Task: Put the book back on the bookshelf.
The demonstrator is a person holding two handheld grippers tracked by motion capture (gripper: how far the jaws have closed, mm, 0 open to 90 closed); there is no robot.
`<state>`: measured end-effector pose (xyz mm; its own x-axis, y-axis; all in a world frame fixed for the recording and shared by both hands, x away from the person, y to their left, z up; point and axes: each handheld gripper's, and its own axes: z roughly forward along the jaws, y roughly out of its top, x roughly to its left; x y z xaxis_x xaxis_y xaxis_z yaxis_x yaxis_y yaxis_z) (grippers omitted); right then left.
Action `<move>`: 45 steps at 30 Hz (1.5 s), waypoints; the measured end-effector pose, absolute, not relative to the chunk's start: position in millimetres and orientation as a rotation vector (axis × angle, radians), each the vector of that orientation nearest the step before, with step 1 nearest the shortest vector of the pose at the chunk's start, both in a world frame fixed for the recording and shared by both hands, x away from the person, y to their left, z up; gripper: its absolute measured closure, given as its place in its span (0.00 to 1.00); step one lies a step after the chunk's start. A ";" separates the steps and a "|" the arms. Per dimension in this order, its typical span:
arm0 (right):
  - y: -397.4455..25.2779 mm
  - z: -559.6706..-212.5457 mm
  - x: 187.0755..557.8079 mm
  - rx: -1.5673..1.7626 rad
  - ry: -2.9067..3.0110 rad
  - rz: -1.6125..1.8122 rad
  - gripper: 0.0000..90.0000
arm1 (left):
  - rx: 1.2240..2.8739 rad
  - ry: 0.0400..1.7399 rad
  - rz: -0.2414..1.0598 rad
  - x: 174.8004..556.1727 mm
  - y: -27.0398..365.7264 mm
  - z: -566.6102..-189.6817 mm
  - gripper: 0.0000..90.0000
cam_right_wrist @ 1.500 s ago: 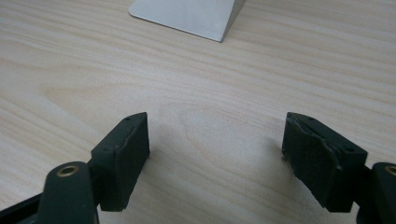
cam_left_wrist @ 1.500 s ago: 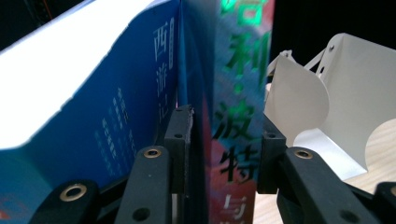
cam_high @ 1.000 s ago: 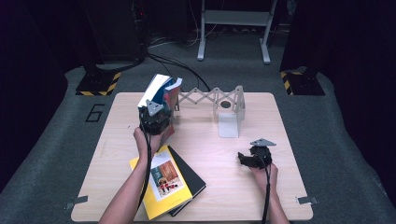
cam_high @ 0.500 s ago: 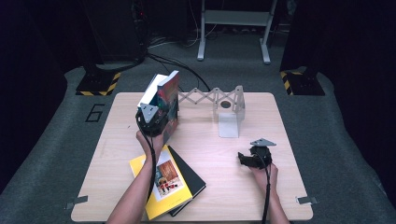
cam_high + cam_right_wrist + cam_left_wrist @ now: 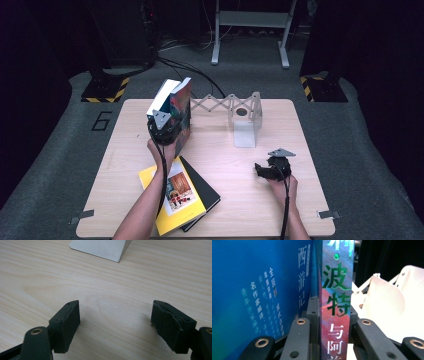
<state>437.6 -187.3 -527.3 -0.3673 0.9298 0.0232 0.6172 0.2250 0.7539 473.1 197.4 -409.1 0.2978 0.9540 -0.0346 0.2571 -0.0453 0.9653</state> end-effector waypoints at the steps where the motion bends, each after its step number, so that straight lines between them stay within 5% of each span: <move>1: -187.3 -527.3 437.6 1.424 2.069 0.962 0.25 | 1.529 1.156 0.842 473.6 197.5 -408.6 0.82; 21: -187.4 -527.2 437.6 1.423 2.071 0.959 0.25 | 1.823 1.176 0.663 497.8 196.1 -366.2 0.60; 26: -187.4 -527.3 437.7 1.423 2.070 0.962 0.25 | 1.843 1.202 0.687 503.2 193.6 -370.5 0.82; 45: -187.4 -527.4 437.6 1.422 2.069 0.963 0.25 | 1.515 1.177 0.899 490.3 196.0 -413.1 0.83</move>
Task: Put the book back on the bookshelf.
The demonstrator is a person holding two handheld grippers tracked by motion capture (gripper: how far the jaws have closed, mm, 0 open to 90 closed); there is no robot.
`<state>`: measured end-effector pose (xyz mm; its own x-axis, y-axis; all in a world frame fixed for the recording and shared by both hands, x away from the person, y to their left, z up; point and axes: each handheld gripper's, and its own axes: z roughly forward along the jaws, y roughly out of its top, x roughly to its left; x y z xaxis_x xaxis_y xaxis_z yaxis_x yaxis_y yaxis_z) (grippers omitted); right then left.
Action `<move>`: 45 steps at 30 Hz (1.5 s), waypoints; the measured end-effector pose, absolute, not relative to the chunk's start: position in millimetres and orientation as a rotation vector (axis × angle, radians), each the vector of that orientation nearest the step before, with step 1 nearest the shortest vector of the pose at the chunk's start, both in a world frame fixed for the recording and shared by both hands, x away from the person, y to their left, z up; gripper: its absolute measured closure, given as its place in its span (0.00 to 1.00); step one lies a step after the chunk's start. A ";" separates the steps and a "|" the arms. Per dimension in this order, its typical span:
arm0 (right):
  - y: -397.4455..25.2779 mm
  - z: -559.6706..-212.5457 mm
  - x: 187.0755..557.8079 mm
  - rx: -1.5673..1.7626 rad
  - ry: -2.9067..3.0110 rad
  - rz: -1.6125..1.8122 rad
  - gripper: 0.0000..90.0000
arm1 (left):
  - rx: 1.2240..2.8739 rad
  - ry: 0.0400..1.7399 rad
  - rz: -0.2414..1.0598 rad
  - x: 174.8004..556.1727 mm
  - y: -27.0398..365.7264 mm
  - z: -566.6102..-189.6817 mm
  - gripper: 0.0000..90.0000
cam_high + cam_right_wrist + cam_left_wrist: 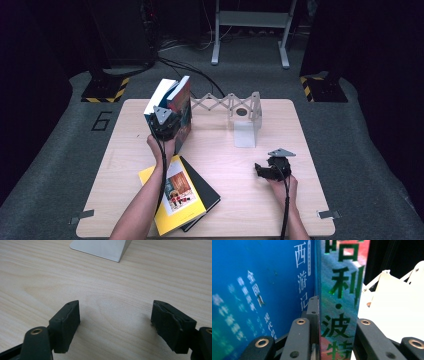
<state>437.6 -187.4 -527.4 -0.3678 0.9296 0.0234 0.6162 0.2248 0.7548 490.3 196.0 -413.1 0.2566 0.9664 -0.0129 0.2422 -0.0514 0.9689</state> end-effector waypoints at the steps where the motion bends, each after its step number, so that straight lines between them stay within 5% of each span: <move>1: -187.4 -527.4 437.5 1.422 2.069 0.963 0.25 | 1.510 1.178 0.907 489.3 196.0 -414.6 0.83; 7: -187.4 -527.3 437.5 1.422 2.071 0.962 0.25 | 1.545 1.191 0.874 487.4 198.8 -413.9 0.82; 13: -187.5 -527.4 437.3 1.415 2.075 0.965 0.25 | 1.586 1.163 0.836 477.4 203.2 -397.7 0.64; 19: -187.5 -527.2 437.1 1.415 2.076 0.959 0.25 | 1.587 1.146 0.842 472.0 202.2 -385.3 0.58; 27: -187.5 -527.3 437.2 1.415 2.078 0.961 0.25 | 1.613 1.170 0.834 474.7 205.2 -380.7 0.64; 33: -187.5 -527.3 437.2 1.415 2.078 0.961 0.25 | 1.644 1.168 0.767 470.9 206.8 -372.4 0.59; 45: -187.4 -527.4 437.2 1.414 2.073 0.962 0.25 | 1.913 1.172 0.612 491.9 209.1 -349.0 0.63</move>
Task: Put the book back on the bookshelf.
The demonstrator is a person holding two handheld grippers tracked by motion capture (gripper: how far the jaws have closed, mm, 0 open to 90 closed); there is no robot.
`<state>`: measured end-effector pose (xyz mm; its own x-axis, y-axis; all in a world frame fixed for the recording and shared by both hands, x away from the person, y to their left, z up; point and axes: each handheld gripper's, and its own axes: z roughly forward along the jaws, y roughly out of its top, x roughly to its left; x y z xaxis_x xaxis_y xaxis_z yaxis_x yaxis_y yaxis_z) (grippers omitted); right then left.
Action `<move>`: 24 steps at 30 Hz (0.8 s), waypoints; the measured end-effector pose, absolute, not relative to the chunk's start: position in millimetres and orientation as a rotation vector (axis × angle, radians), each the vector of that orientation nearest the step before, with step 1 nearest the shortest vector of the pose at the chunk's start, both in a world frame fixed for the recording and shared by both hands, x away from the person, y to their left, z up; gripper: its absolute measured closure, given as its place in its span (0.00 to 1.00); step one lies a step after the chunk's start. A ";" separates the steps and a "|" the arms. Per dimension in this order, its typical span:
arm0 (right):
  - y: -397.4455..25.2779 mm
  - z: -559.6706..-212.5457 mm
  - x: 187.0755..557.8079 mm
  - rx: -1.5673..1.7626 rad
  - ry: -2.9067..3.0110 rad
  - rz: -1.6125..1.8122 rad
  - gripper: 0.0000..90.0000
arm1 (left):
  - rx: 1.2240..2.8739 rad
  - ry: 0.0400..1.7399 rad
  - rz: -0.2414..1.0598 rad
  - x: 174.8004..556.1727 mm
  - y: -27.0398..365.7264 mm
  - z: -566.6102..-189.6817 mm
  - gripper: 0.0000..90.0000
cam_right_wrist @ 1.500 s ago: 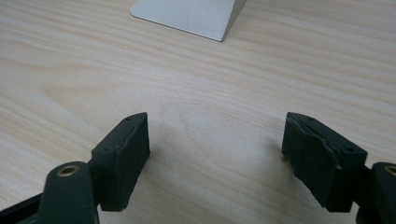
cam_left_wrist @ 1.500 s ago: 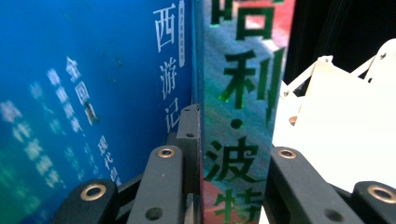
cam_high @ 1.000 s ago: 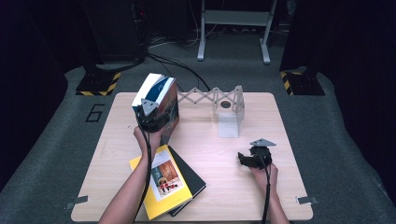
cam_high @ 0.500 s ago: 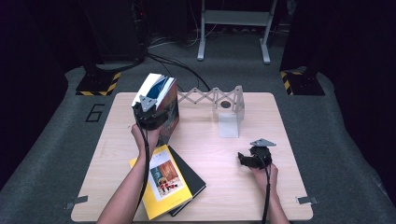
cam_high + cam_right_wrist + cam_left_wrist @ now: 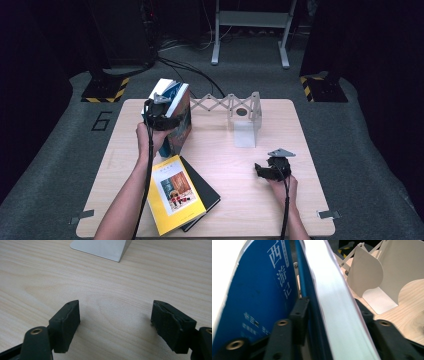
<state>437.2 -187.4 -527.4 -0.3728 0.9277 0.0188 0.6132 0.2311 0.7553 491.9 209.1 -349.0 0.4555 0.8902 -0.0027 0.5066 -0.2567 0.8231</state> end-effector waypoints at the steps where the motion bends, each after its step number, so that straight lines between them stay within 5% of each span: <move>1: -187.4 -527.4 437.2 1.414 2.073 0.962 0.25 | 1.920 1.180 0.635 492.6 208.6 -348.8 0.70; 4: -187.4 -527.4 437.2 1.414 2.072 0.962 0.25 | 1.904 1.195 0.650 493.3 210.9 -349.3 0.82; 24: -187.4 -527.4 437.2 1.414 2.072 0.962 0.26 | 1.593 1.292 0.819 498.4 203.3 -371.8 0.83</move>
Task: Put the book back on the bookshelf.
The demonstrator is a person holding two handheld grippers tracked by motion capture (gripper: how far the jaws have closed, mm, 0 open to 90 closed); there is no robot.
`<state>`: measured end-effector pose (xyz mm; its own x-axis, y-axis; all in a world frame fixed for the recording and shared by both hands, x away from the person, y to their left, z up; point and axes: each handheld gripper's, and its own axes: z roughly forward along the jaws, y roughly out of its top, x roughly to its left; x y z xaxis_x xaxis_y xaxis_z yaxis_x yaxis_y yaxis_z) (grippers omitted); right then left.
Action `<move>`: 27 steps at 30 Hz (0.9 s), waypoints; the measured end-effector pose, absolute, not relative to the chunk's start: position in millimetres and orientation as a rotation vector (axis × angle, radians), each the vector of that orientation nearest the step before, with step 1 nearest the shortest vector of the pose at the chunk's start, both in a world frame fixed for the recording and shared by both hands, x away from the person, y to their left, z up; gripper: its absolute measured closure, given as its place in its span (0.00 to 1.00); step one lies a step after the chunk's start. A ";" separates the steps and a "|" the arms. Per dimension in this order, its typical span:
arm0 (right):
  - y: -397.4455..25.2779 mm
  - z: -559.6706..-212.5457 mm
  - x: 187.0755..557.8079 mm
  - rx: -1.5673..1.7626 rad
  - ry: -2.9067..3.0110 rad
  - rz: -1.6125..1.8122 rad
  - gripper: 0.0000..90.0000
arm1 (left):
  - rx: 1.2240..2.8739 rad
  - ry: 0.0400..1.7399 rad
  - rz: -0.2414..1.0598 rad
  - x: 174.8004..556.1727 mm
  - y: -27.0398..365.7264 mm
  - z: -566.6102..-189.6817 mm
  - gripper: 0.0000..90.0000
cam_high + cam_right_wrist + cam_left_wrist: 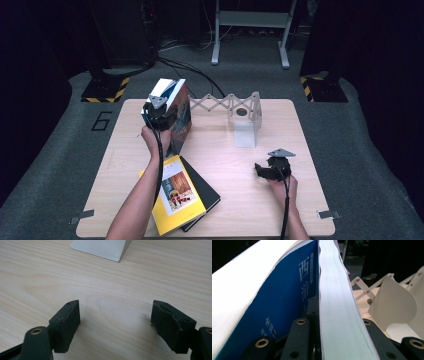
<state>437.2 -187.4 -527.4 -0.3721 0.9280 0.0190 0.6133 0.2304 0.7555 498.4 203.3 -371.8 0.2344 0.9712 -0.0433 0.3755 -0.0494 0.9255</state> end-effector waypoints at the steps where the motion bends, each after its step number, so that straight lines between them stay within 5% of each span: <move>1: -187.4 -527.4 437.1 1.414 2.072 0.961 0.26 | 1.600 1.289 0.823 499.2 202.4 -371.5 0.83; 11: -187.4 -527.6 437.1 1.413 2.067 0.962 0.26 | 1.585 1.286 0.807 503.5 202.5 -372.5 0.81; 17: -187.1 -527.7 437.2 1.418 2.060 0.961 0.26 | 1.662 1.226 0.762 490.8 199.2 -366.4 0.54; 27: -187.2 -527.9 437.5 1.414 2.060 0.959 0.24 | 1.733 1.151 0.710 464.0 204.3 -360.4 0.36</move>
<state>437.5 -187.2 -527.9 -0.3651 0.9309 0.0127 0.6092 0.2286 0.7593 464.0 204.3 -360.4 0.3997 0.9165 -0.0195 0.3936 -0.1524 0.9065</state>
